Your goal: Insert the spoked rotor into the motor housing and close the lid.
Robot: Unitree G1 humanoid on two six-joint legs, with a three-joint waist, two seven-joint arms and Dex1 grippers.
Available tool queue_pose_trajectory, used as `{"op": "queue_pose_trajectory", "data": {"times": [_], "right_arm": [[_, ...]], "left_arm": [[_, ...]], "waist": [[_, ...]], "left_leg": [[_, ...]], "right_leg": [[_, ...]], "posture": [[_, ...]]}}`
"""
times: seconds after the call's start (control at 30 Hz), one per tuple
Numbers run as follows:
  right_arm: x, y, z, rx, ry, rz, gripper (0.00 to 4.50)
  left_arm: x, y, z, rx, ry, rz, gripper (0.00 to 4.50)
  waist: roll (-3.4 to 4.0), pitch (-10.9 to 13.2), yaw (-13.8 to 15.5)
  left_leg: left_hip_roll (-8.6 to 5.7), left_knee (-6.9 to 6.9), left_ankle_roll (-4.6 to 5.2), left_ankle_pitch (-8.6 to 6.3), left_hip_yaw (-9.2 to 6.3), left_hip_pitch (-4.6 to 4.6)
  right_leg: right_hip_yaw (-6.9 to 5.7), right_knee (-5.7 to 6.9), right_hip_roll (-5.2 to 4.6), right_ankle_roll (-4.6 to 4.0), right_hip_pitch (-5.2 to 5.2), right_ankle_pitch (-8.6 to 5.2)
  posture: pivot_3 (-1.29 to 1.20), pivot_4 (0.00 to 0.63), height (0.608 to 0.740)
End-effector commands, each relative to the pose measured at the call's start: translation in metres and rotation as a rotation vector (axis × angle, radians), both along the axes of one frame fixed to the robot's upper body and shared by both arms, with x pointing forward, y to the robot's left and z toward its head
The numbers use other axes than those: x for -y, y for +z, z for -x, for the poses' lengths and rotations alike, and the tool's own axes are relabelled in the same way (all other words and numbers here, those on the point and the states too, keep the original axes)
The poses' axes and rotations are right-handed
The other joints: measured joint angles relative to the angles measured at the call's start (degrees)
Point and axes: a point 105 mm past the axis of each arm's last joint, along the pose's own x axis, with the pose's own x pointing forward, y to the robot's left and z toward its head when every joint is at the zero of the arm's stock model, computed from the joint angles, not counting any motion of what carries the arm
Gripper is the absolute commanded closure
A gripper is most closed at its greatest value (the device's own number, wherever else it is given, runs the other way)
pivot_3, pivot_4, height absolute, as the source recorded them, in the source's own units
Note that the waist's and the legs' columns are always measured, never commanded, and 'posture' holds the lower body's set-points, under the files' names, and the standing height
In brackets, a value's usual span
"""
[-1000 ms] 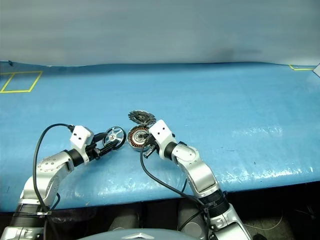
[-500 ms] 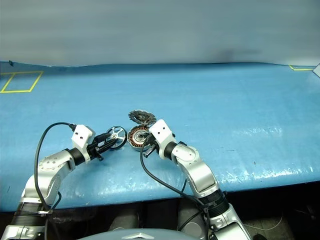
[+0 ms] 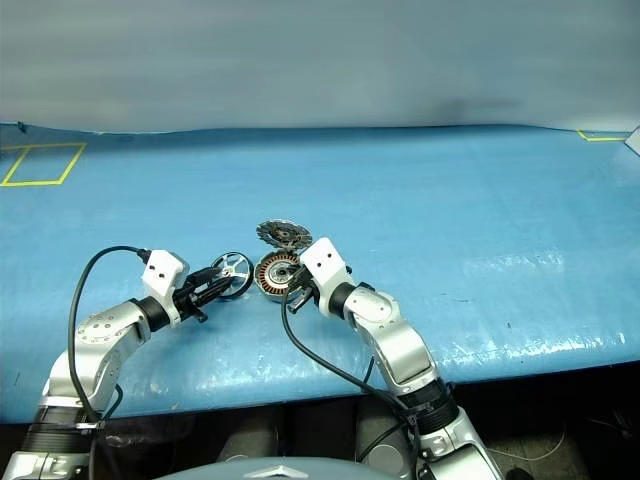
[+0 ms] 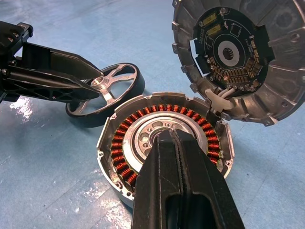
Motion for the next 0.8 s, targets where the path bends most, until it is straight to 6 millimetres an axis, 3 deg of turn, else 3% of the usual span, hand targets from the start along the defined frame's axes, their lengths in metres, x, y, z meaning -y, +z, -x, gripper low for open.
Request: {"op": "queue_pose_trajectory", "data": {"times": [0.03,0.4,0.8], "right_arm": [[-0.001,0.016,-0.001,0.042,-0.009,-0.048,4.5],[0.027,0.005,0.0,-0.012,-0.038,-0.029,4.5],[0.039,0.005,0.014,0.012,0.071,-0.084,4.5]], "left_arm": [[-0.008,0.002,0.0,0.013,0.022,0.049,3.16],[-0.005,0.039,0.006,0.1,-0.024,0.185,3.16],[0.02,0.051,0.024,0.022,-0.208,0.269,3.16]], "waist": [[0.0,0.0,0.0],[0.0,0.0,0.1],[-0.01,0.0,0.0]], "left_leg": [[0.0,0.01,0.0,0.0,0.0,0.0],[-0.01,0.01,0.01,-0.01,-0.01,-0.06],[0.0,0.05,0.01,-0.01,0.02,-0.05]], "right_leg": [[0.0,0.01,0.0,0.0,0.0,0.0],[0.0,-0.01,-0.02,-0.01,-0.03,0.0],[0.01,-0.01,0.01,-0.02,-0.01,-0.01]], "posture": [[0.0,0.15,0.74],[0.0,0.15,0.74],[0.0,0.15,0.74]]}}
